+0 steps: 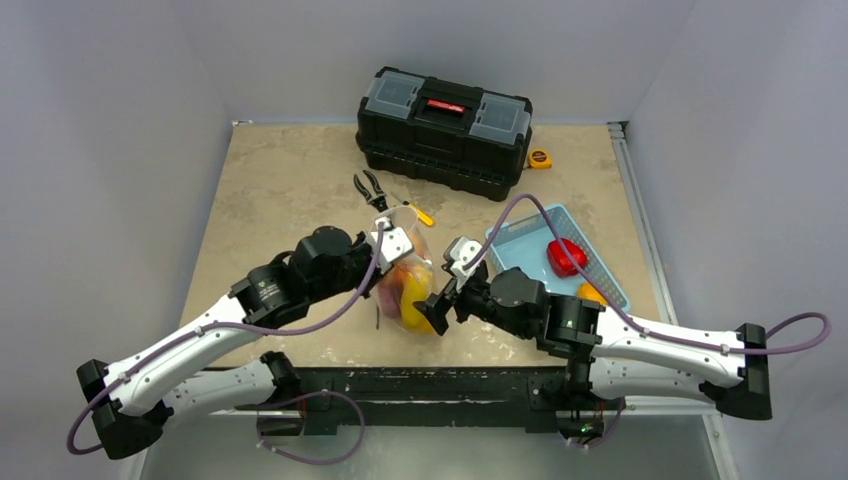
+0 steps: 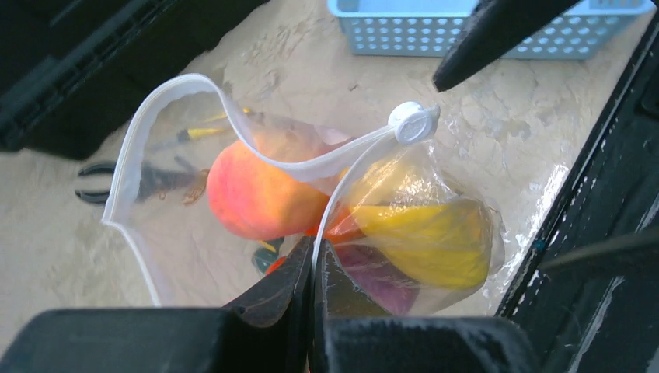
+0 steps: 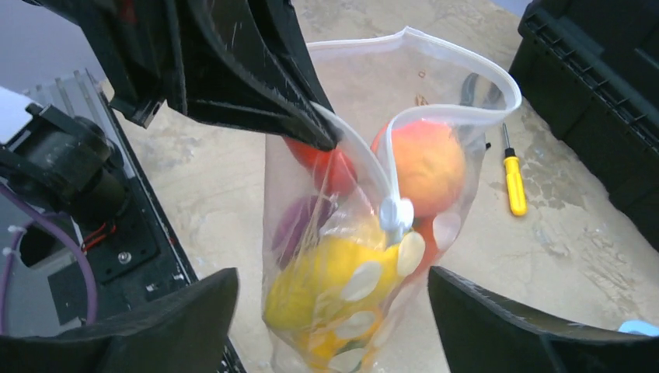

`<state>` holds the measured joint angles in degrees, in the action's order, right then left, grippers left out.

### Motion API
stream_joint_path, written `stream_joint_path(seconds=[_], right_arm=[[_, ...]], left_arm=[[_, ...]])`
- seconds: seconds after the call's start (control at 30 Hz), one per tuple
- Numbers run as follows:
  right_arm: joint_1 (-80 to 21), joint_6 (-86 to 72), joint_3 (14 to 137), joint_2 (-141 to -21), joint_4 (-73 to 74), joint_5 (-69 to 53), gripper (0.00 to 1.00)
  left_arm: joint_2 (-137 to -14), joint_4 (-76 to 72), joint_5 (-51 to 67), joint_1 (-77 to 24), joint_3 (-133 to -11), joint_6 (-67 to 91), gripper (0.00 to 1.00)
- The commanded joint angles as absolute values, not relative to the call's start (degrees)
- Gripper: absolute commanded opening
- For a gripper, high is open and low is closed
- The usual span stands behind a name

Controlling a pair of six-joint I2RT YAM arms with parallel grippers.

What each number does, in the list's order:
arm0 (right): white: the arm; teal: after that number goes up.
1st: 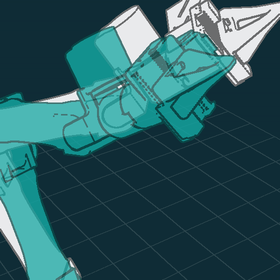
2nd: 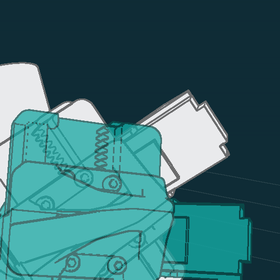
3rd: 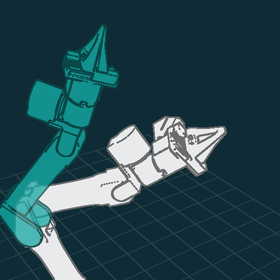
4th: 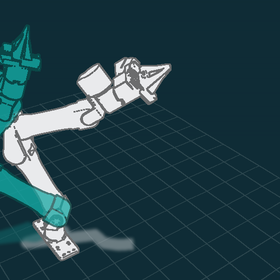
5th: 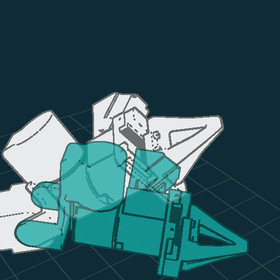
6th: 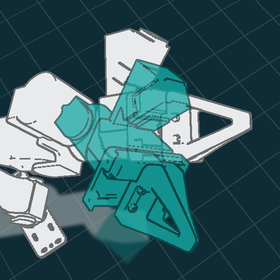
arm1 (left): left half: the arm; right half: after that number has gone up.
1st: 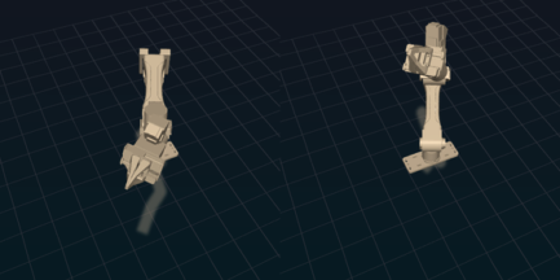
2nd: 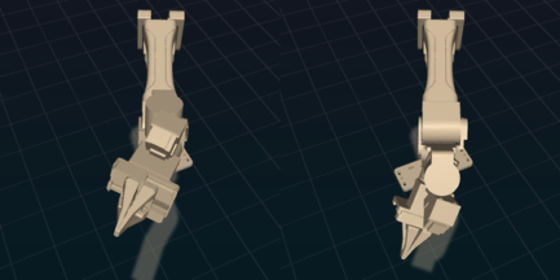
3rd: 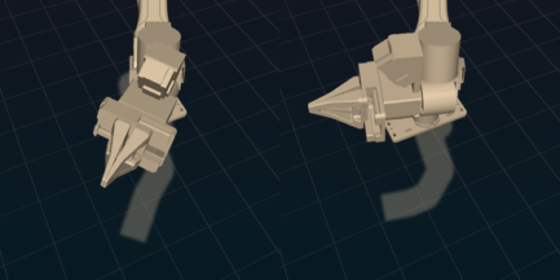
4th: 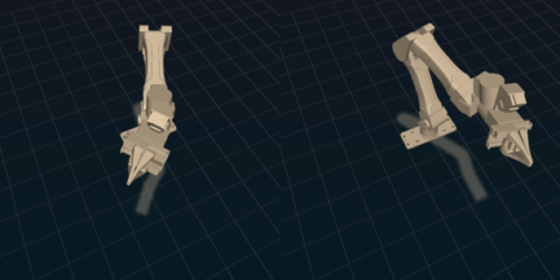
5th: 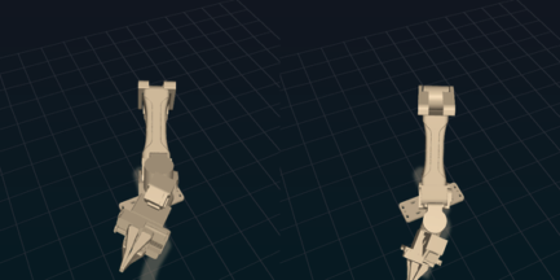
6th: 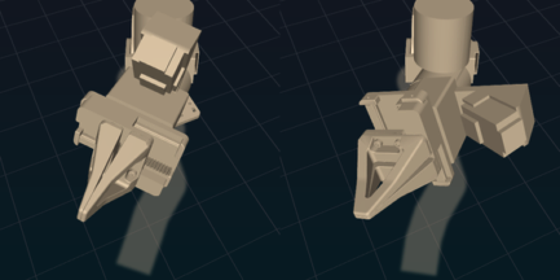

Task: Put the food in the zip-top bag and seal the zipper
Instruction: Adjust the zipper food storage bag at the center of the board.

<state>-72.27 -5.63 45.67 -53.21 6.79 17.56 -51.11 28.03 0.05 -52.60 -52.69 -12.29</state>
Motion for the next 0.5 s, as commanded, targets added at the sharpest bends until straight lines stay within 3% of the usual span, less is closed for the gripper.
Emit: stream_joint_path(seconds=[0.0,0.23,0.47], right_arm=[[-72.5,-10.7,41.9,-50.8,0.4,20.5,0.98],[-72.5,-24.7,32.0,-40.9,-4.1,27.7,0.99],[-72.5,-29.1,31.9,-37.6,4.1,31.6,0.99]], left_arm=[[-51.1,31.9,-9.3,-52.3,-56.2,5.2,0.0],[-53.9,31.7,-7.1,-52.3,-57.7,13.7,0.0],[-60.8,32.6,-10.2,-52.3,-63.8,12.1,0.0]])
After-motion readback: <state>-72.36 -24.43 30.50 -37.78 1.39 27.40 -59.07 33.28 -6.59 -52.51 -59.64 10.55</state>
